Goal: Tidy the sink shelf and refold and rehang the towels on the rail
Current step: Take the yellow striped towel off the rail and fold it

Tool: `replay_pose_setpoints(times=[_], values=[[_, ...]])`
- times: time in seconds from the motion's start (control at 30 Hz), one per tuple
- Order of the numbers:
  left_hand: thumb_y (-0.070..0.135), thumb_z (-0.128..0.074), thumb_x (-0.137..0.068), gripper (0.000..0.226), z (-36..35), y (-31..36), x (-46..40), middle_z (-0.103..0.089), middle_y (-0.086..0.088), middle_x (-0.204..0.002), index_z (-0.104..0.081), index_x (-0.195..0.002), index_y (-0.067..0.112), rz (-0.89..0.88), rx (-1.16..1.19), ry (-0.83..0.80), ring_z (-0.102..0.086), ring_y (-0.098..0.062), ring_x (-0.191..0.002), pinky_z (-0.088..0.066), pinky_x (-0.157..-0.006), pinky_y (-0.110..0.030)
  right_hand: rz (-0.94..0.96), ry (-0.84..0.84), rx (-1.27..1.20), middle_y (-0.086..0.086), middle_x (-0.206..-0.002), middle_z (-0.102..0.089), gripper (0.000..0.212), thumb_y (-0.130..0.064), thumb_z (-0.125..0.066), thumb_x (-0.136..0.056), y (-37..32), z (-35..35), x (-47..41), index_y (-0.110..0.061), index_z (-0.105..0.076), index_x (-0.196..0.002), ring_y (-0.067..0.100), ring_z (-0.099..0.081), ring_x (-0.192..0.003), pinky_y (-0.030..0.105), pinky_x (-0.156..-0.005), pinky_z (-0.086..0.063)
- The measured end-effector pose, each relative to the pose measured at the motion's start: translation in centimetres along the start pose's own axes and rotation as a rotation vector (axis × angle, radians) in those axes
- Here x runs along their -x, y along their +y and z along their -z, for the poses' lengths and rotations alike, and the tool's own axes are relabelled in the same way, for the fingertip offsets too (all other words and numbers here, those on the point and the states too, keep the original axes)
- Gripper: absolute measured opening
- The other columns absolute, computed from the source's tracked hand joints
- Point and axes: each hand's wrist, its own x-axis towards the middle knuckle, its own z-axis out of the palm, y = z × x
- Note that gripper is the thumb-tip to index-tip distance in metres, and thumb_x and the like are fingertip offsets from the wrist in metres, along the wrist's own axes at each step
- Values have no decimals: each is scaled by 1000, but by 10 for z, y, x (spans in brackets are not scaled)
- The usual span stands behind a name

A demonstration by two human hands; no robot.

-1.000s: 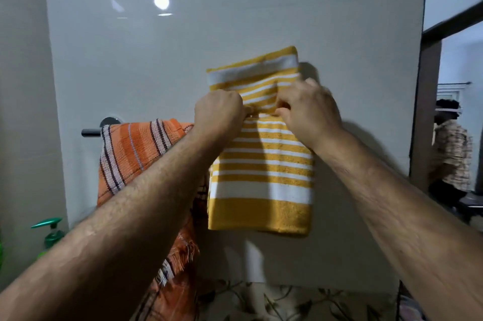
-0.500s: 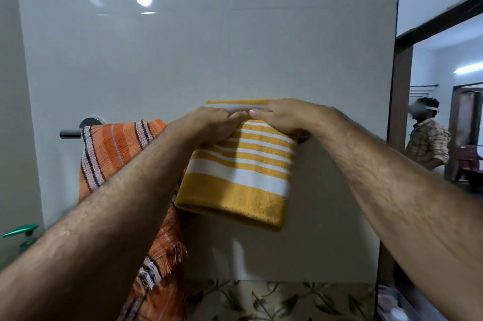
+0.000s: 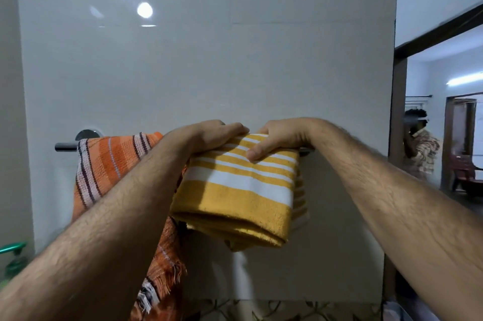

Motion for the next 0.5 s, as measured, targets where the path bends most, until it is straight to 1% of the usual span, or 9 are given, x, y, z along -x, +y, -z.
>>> replay_pose_setpoints(times=[0.07,0.13,0.2,0.23,0.3,0.37,0.43,0.47,0.5], values=[[68,-42,-88,60,-5,-2,3,-71,-7,-106,-73,-98,18,-61,-86,147,-64,-24,-96,-48,-96,-40,29,127,65,-12,-91,-75,36,-57,-80,-67,-1,-4,4,-30,-71,-89,10,-71,-87,27,-81,-55],[70,-39,-88,61,-13,-5,11,-72,-7,-98,-72,-93,20,-139,-216,333,-63,-26,-94,-49,-82,-37,43,273,183,-13,-85,-71,42,-66,-78,-62,-4,-11,11,-30,-68,-82,8,-67,-83,25,-72,-51],[68,-42,-88,55,-28,-11,21,-71,-7,-90,-70,-88,21,-243,-272,607,-63,-28,-89,-44,-71,-35,61,472,411,-12,-82,-67,53,-76,-72,-60,-4,-21,16,-28,-63,-80,12,-62,-80,29,-65,-45],[66,-46,-88,51,-37,-16,24,-71,-6,-90,-69,-89,20,-304,-270,745,-62,-28,-88,-43,-72,-36,79,592,524,-8,-84,-67,57,-79,-69,-60,-1,-27,17,-26,-62,-83,17,-61,-82,31,-66,-43],[60,-55,-85,45,-57,-26,33,-67,-7,-96,-66,-95,17,-401,-192,953,-58,-28,-93,-44,-80,-39,183,859,603,1,-91,-68,59,-75,-69,-63,11,-46,22,-24,-63,-91,27,-62,-90,35,-71,-44],[49,-65,-84,39,-73,-30,43,-60,-9,-106,-64,-104,15,-383,-21,1066,-53,-29,-101,-43,-89,-41,231,1151,571,3,-97,-64,60,-70,-71,-62,22,-70,28,-23,-65,-98,29,-58,-97,38,-78,-44],[39,-69,-85,37,-84,-29,54,-55,-10,-112,-61,-112,14,-297,118,1114,-49,-27,-108,-39,-95,-37,146,1374,452,3,-105,-60,62,-64,-74,-63,28,-96,35,-22,-63,-107,27,-53,-102,40,-81,-42],[37,-68,-87,38,-89,-27,60,-54,-10,-114,-59,-114,14,-245,186,1115,-49,-26,-109,-37,-95,-34,86,1407,315,3,-108,-59,61,-60,-76,-66,27,-108,40,-21,-59,-110,27,-54,-103,40,-81,-43],[37,-67,-88,39,-94,-26,65,-53,-10,-115,-56,-117,13,-186,260,1092,-49,-26,-110,-37,-95,-33,32,1376,110,1,-109,-59,61,-57,-77,-68,22,-117,46,-20,-54,-110,27,-56,-102,40,-81,-45]])
